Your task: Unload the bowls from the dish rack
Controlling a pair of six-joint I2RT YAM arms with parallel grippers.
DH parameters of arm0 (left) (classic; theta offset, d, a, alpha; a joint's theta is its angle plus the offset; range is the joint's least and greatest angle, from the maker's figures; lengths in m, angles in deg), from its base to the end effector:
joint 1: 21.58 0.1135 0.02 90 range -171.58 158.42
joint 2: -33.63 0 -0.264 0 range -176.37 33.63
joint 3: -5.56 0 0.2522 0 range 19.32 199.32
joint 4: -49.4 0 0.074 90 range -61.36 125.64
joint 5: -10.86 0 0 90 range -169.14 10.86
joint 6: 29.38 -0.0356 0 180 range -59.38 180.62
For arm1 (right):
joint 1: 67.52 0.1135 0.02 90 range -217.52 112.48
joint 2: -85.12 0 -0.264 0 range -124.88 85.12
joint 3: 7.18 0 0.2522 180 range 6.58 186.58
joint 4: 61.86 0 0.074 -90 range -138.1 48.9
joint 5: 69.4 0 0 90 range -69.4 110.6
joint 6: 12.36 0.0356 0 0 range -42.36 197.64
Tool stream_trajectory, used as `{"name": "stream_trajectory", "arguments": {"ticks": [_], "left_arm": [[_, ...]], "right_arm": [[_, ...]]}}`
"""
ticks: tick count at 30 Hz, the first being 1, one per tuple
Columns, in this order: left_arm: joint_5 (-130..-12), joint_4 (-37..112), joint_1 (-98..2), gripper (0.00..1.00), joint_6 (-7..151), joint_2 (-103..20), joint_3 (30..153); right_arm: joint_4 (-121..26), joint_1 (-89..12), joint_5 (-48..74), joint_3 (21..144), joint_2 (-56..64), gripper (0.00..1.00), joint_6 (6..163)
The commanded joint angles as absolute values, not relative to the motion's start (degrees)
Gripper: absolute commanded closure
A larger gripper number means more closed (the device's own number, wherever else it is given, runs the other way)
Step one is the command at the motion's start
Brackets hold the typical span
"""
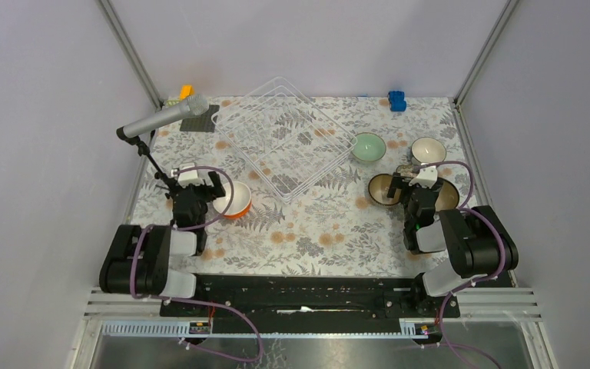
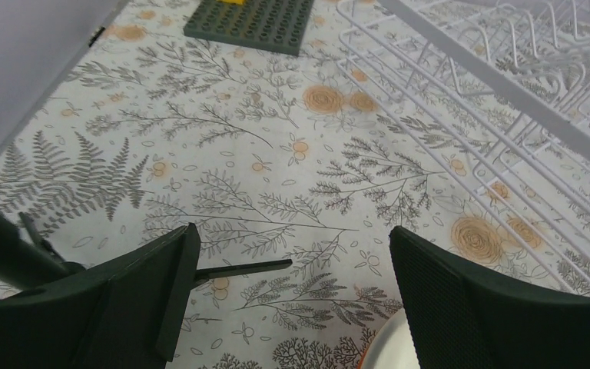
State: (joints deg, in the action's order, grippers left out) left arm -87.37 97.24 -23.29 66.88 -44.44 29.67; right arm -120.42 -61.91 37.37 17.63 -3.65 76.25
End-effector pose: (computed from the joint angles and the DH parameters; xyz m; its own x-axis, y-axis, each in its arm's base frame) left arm 0.2225 -0.0015 0.1562 -0.0936 -0.1052 -0.9900 -0.1237 0.9879 -0.0932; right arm 0.2325 0.0125 0.1407 -0.0983 -0.0330 -0.9946 0.1899 0.9805 -0.0513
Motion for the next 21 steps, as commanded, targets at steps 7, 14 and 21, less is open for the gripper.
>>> {"name": "stream_trajectory", "arguments": {"ticks": [7, 14, 21], "left_arm": [[-79.4, 101.9, -22.9, 0.01, 64.0, -53.4, 34.2], [-79.5, 102.5, -22.8, 0.01, 64.2, -53.3, 34.0], [-79.6, 102.6, -22.8, 0.01, 64.0, -53.4, 34.0]], "right_arm": [[-122.0, -62.5, 36.2, 19.1, -3.8, 0.0, 76.1], [-122.0, -62.4, 36.2, 19.1, -3.8, 0.0, 76.1], [-122.0, -62.4, 36.2, 19.1, -3.8, 0.0, 76.1]]}}
